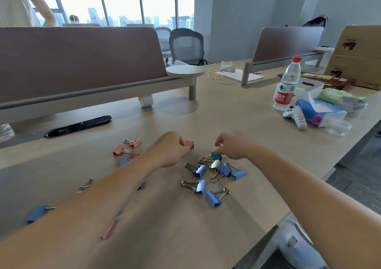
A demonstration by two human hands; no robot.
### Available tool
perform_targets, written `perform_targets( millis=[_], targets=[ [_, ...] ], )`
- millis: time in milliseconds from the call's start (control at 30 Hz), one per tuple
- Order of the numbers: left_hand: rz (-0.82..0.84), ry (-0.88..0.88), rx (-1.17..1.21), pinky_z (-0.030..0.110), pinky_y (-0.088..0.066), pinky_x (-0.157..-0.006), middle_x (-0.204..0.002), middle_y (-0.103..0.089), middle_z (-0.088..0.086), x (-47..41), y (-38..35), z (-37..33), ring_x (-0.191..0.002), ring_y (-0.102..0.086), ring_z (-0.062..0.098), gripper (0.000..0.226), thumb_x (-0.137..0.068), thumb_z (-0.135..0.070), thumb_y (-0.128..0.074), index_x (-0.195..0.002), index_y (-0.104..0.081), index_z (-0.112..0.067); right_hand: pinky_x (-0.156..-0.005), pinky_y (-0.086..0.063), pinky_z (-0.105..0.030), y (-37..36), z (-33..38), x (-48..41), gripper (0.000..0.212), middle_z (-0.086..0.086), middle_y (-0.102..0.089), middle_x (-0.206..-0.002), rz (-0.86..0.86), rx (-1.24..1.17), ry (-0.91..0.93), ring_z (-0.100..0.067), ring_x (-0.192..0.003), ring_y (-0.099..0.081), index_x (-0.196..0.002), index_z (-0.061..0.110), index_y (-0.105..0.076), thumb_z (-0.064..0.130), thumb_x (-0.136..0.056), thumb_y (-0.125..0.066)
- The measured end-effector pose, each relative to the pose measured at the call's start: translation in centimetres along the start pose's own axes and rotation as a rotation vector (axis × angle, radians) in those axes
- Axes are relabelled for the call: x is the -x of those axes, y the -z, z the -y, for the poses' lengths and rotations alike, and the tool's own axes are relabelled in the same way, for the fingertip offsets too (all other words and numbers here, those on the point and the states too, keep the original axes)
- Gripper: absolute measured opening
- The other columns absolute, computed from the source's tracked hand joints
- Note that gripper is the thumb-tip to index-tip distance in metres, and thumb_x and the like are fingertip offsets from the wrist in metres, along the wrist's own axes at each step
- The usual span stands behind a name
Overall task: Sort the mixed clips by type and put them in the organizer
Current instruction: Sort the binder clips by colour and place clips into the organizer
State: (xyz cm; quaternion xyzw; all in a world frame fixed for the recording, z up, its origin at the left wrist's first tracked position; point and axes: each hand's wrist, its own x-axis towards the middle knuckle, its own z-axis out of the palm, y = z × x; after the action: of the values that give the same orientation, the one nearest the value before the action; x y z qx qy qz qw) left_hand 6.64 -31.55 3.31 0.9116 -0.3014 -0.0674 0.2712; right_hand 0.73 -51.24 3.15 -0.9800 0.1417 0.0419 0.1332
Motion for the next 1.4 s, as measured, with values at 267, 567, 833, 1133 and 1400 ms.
perform_targets(
  millis=[267,567,833,1133,1400],
  targets=[
    [0.036,-0.034,-0.023,0.031,-0.031,-0.058,-0.078,-0.052,0.008,0.8,-1.2,-1.6,-0.068,-0.041,0.020,0.019,-0.089,-0.021,-0.060,-0.081,-0.061,-0.004,-0.076,-0.044,-0.028,-1.0,0.4,0.3,0.032,-0.005,-0.064,-0.113,0.047,0.024,0.013,-0.022,-0.099,-0.060,-0.118,0.010,-0.064,0.028,-0.091,-0.068],
    [0.054,0.015,-0.006,0.031,-0.038,-0.064,-0.092,-0.064,0.010,1.6,-0.9,-0.4,-0.075,-0.050,0.021,0.022,-0.088,-0.022,-0.061,-0.093,-0.066,-0.002,-0.071,-0.037,-0.029,-1.1,0.2,0.2,0.027,0.000,-0.052,-0.096,-0.047,-0.022,0.022,-0.020,-0.088,-0.050,-0.083,0.020,-0.046,0.030,-0.088,-0.070],
    [0.024,0.101,0.003,0.029,-0.028,-0.058,-0.074,-0.045,0.009,5.9,4.2,0.6,-0.065,-0.037,0.018,0.015,-0.088,-0.025,-0.058,-0.077,-0.056,-0.015,-0.059,-0.036,-0.027,1.2,6.7,3.6,0.019,0.003,-0.056,-0.077,-0.161,-0.240,0.130,-0.019,-0.075,-0.054,-0.076,0.020,-0.058,0.029,-0.084,-0.073],
    [-0.174,0.220,-0.056,0.029,-0.026,-0.055,-0.068,-0.043,0.010,15.8,14.8,4.3,-0.059,-0.035,0.019,0.023,-0.088,-0.029,-0.058,-0.072,-0.055,-0.014,-0.056,-0.043,-0.026,4.0,20.1,9.8,0.016,-0.005,-0.065,-0.077,-0.080,-0.392,0.343,-0.015,-0.063,-0.057,-0.086,0.009,-0.067,0.025,-0.085,-0.068],
    [-0.371,0.322,-0.082,0.029,-0.042,-0.060,-0.076,-0.066,0.007,26.6,23.1,8.4,-0.065,-0.054,0.020,0.027,-0.088,-0.033,-0.061,-0.089,-0.070,-0.007,-0.045,-0.036,-0.024,4.4,32.6,13.0,0.023,-0.006,-0.061,-0.065,0.001,-0.512,0.506,-0.012,-0.049,-0.050,-0.086,0.002,-0.068,0.024,-0.084,-0.065]
  ],
)
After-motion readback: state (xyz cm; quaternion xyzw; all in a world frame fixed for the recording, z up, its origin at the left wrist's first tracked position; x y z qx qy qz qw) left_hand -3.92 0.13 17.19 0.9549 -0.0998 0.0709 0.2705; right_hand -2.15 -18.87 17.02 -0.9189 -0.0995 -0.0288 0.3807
